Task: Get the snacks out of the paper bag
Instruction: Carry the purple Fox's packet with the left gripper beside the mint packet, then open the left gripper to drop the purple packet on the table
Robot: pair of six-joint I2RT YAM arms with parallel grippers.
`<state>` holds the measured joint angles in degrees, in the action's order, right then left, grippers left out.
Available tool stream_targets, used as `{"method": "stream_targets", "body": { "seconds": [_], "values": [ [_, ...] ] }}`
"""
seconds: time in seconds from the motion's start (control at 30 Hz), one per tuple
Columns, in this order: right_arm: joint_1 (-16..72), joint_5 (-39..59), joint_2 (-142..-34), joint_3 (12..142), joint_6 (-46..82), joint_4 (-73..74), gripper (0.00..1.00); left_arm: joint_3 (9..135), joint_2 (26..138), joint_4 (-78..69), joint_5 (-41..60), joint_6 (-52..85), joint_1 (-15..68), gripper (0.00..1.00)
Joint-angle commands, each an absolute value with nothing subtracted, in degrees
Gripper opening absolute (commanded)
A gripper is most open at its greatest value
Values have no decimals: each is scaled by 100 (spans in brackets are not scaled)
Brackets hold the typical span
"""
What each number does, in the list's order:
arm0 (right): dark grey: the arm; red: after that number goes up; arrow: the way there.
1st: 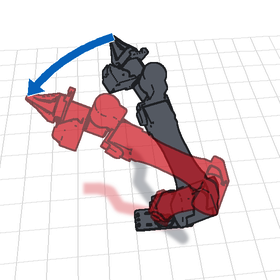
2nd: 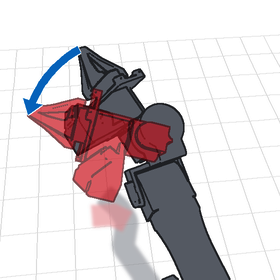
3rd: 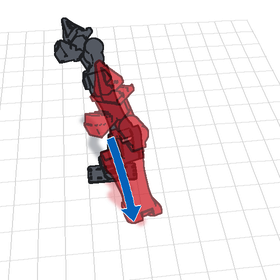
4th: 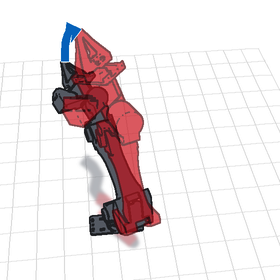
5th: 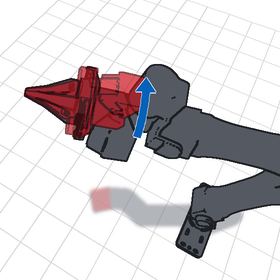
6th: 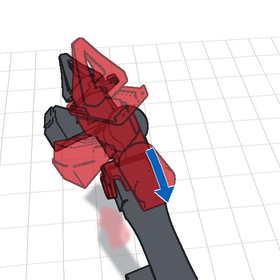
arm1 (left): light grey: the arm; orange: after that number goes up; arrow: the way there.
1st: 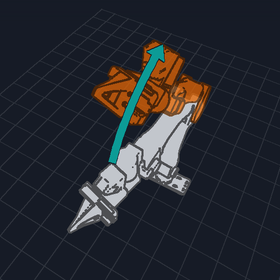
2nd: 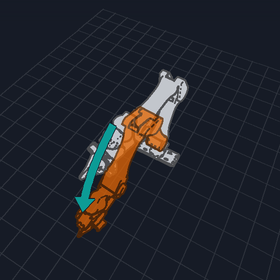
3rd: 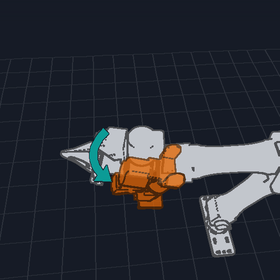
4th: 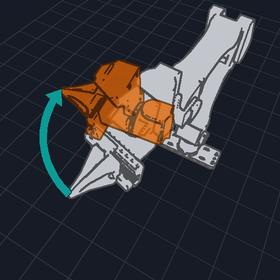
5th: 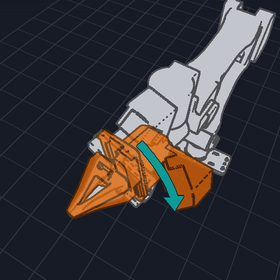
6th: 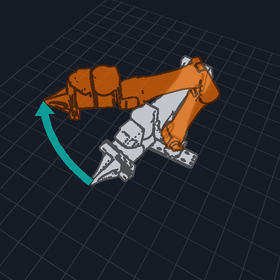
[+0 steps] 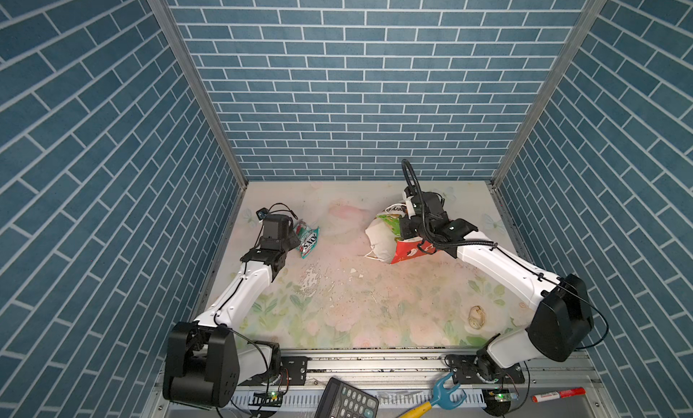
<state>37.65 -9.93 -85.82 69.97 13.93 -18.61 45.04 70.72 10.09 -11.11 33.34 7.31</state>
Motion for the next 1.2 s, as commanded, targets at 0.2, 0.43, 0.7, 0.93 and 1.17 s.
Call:
{"method": "stream_targets", "body": {
  "seconds": [0.2,0.43,0.7,0.93,1.17],
  "values": [
    [3781,-1098,-8446,6961,813,-1609,0,4357,7212,1086,-1693,3146,475,0],
    [3779,-977,-8364,6919,890,-1564,0,4385,7729,938,-1626,3064,457,1],
    [3782,-957,-8287,6915,905,-1607,0,4269,7673,606,-1100,2825,479,79],
    [3789,-912,-8276,6935,975,-1608,0,4228,6918,764,-1028,2707,635,100],
    [3784,-905,-8229,6948,1091,-1703,0,4211,6344,828,-900,2636,1048,100]
  ]
}}
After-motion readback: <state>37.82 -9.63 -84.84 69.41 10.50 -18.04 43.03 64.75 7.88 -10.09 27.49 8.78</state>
